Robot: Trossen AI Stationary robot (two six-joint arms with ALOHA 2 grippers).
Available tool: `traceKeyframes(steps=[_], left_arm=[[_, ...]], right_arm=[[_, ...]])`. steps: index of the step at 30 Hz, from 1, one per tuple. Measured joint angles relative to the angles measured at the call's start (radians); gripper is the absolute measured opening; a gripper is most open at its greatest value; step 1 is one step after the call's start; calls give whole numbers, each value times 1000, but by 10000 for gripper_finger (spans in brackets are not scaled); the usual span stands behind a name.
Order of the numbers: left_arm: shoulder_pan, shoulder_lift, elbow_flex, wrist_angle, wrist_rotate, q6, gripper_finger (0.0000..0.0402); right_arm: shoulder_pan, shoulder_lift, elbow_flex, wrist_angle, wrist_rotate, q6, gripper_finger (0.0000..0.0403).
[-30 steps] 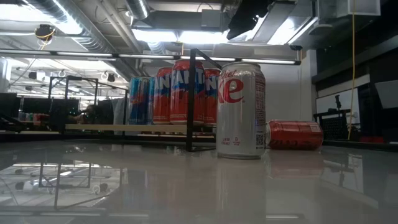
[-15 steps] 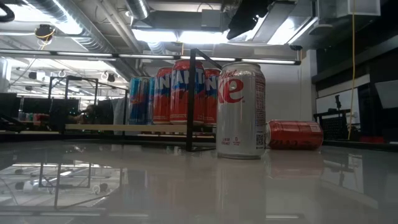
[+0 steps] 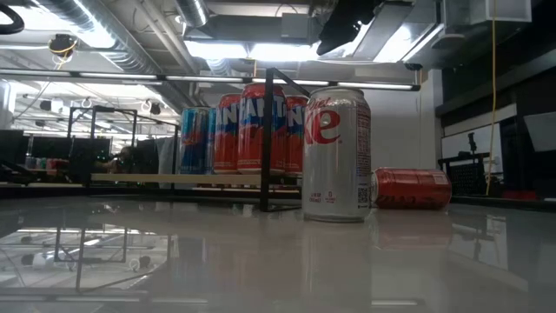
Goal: Pick and place cans onto a shelf
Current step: Put the bottom red/black soda can on the shelf
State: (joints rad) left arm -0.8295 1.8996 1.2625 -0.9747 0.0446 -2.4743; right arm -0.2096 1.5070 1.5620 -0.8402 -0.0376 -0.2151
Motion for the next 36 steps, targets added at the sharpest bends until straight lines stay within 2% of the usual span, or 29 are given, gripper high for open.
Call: traceKeyframes(steps=[33,36], left_arm=[[13,0,0,-1,-36,25,350],[12,0,0,-4,-62,35,350]], right_arm=[[0,0,0,0,0,0,319],[0,0,0,0,0,0,319]])
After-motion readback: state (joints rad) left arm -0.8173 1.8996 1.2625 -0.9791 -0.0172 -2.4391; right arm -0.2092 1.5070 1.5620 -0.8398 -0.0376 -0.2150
